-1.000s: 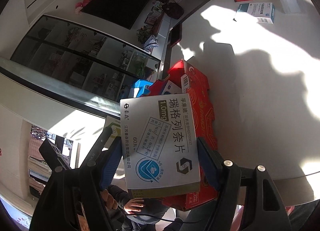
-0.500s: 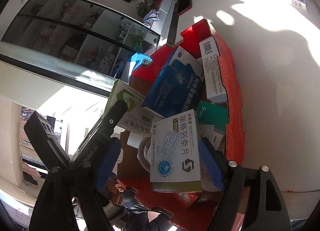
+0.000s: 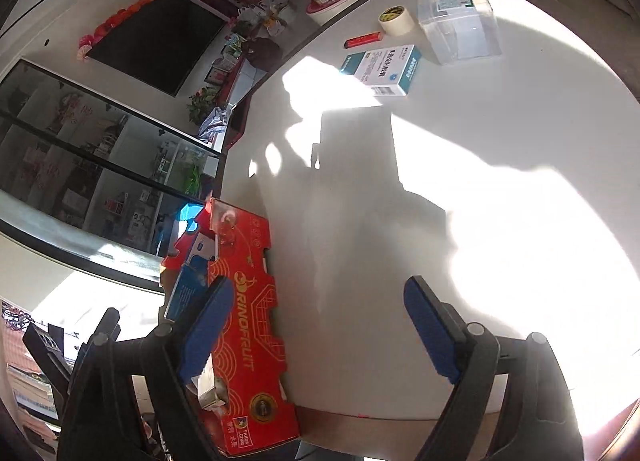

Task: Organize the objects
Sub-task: 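Lower both boxes into the tray and open both grippers, then grasp the clear plastic box with the right gripper while the left moves to the Cefixime box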

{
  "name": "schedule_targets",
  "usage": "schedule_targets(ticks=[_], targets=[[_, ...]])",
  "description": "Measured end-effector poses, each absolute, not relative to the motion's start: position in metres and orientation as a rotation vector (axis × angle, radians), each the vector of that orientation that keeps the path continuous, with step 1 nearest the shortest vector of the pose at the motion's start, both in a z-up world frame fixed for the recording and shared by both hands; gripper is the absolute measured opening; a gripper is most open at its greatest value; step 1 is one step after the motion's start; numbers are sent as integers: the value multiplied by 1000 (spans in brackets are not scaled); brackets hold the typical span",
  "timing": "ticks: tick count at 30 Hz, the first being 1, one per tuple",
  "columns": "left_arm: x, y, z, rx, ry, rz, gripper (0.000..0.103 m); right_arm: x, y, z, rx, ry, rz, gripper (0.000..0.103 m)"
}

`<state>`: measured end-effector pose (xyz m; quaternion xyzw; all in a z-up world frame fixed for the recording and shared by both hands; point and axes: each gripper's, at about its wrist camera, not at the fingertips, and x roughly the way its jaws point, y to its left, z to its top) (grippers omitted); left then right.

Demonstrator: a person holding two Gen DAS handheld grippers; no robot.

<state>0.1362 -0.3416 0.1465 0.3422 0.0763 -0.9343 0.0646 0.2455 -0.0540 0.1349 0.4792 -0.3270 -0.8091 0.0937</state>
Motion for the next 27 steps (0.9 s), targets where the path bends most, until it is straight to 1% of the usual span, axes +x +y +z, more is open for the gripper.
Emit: schedule_targets(ticks=[3, 6, 9, 11, 15, 18, 23, 26, 27], targets=[[129, -320, 153, 1078, 254, -2860, 101, 225, -13, 138, 1411, -1007, -2506, 87], [118, -292, 157, 1131, 275, -2910, 102, 195, 17, 140, 1436, -1022, -2599, 94], [107, -262, 159, 1181, 269, -2961, 102, 160, 42, 140, 1431, -1053, -2653, 95], [99, -244, 158, 1215, 267, -2989, 103, 136, 49, 140, 1446, -1011, -2706, 95], [82, -214, 151, 1319, 275, -3031, 103, 83, 50, 135, 1545, -854, -2786, 95], [71, -200, 146, 1375, 270, -3044, 103, 52, 49, 126, 1604, -795, -2801, 95], [51, -186, 136, 1462, 259, -3027, 103, 18, 34, 101, 1764, -622, -2808, 95], [37, -180, 133, 1504, 255, -2996, 103, 14, 31, 92, 1800, -575, -2814, 95], [32, -177, 133, 1514, 241, -2982, 103, 15, 31, 91, 1792, -564, -2810, 89]])
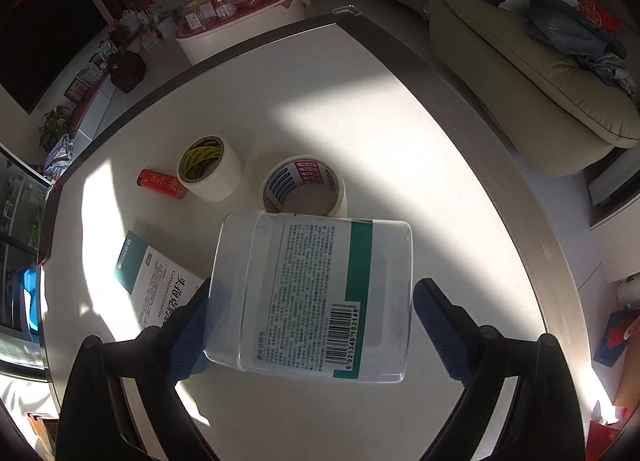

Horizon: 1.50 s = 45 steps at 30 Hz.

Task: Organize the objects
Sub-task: 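Grasp the clear plastic box with the right gripper while the left moves to the Cefixime box, then grasp the white-teal Cefixime box with the left gripper while the right holds the clear box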

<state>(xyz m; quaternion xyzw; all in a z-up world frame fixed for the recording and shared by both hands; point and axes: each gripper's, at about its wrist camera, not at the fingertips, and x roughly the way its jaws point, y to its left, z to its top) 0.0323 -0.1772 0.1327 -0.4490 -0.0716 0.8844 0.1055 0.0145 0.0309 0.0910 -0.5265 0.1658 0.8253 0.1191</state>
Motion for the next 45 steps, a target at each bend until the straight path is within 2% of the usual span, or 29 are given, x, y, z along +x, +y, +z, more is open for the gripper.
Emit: schedule_targets(ticks=[1, 4, 6, 8, 10, 13, 15, 18, 23, 29, 33, 37, 39, 41, 42, 45], targets=[[27, -174, 133, -1341, -196, 2610, 103, 17, 31, 91, -1541, 471, 2425, 83], [8, -162, 132, -1395, -198, 2606, 103, 31, 36, 96, -1523, 456, 2458, 82], [-11, -154, 127, -1462, -257, 2565, 103, 48, 47, 99, -1528, 569, 2487, 82], [-37, -145, 115, -1558, -340, 2529, 103, 71, 57, 105, -1517, 702, 2534, 82], [-66, -136, 98, -1685, -458, 2501, 103, 99, 65, 113, -1492, 757, 2574, 82], [-110, -120, 61, -1878, -761, 2354, 103, 143, 77, 121, -1466, 845, 2606, 82], [-132, -106, 38, -1979, -899, 2293, 102, 172, 89, 124, -1450, 918, 2607, 82], [-156, -88, 19, -2038, -956, 2347, 101, 211, 104, 129, -1409, 977, 2615, 82], [-180, -66, 19, -2004, -916, 2522, 102, 252, 127, 130, -1354, 1035, 2614, 82], [-198, -55, -1, -2105, -999, 2519, 102, 270, 148, 125, -1312, 1132, 2592, 82], [-202, -44, 0, -2114, -903, 2602, 103, 274, 154, 123, -1303, 1147, 2592, 82], [-202, -27, -3, -2156, -621, 2652, 102, 277, 155, 121, -1299, 1179, 2590, 82], [-199, -20, -2, -2164, -483, 2664, 98, 278, 155, 122, -1292, 1185, 2590, 82], [-194, -18, 4, -2105, -425, 2678, 82, 281, 155, 123, -1285, 1200, 2592, 82], [-193, -19, 7, -2080, -401, 2679, 79, 283, 155, 123, -1279, 1211, 2592, 82], [-186, -29, 11, -2037, -450, 2632, 78, 286, 154, 126, -1263, 1220, 2593, 82]])
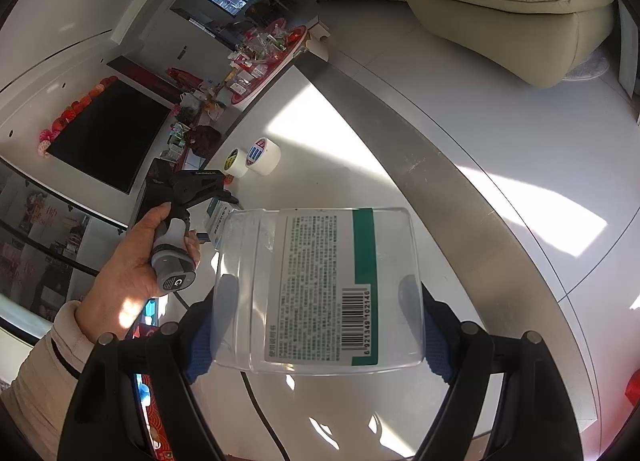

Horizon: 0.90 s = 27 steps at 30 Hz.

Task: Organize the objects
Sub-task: 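Grasp the white-teal Cefixime box with the left gripper while the right holds the clear box, then lift the Cefixime box toward the tray with the left gripper while the right carries the clear box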

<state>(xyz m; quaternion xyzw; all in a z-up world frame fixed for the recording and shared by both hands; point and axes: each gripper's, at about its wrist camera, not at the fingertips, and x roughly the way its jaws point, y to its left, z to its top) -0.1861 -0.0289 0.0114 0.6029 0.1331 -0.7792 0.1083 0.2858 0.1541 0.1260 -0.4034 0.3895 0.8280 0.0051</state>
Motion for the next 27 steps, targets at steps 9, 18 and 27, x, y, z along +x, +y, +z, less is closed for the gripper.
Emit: schedule_targets(ticks=[9, 18, 27], targets=[[-85, -60, 65, 1773, 460, -2601, 78, 304, 136, 124, -1225, 1341, 2638, 82], [79, -111, 142, 1510, 366, -2988, 78, 319, 87, 112, -1310, 1401, 2625, 82], [161, -190, 156, 1244, 330, -3028, 78, 348, 28, 95, -1400, 1465, 2512, 82]])
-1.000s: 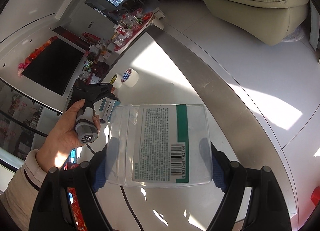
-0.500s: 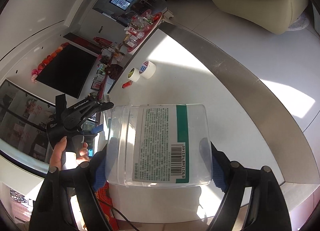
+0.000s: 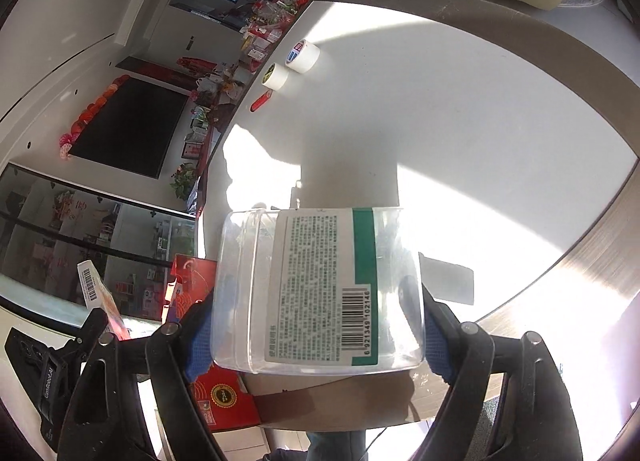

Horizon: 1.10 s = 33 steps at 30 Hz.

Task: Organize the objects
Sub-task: 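Lift the Cefixime box toward the tray with the left gripper while the right carries the clear box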

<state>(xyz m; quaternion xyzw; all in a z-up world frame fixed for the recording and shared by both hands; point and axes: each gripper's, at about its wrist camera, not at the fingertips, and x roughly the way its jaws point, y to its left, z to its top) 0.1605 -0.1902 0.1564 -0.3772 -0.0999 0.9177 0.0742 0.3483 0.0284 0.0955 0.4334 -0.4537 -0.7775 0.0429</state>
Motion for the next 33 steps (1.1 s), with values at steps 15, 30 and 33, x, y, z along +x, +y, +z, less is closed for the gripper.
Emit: schedule_targets(ticks=[15, 30, 33], targets=[[223, -253, 159, -943, -428, 2886, 79, 379, -5, 137, 1331, -1233, -2492, 82], [231, -273, 154, -852, -359, 3041, 79, 374, -7, 114, 1411, -1260, -2466, 82], [236, -275, 156, -801, -355, 3039, 79, 376, -6, 115, 1397, -1264, -2475, 82]])
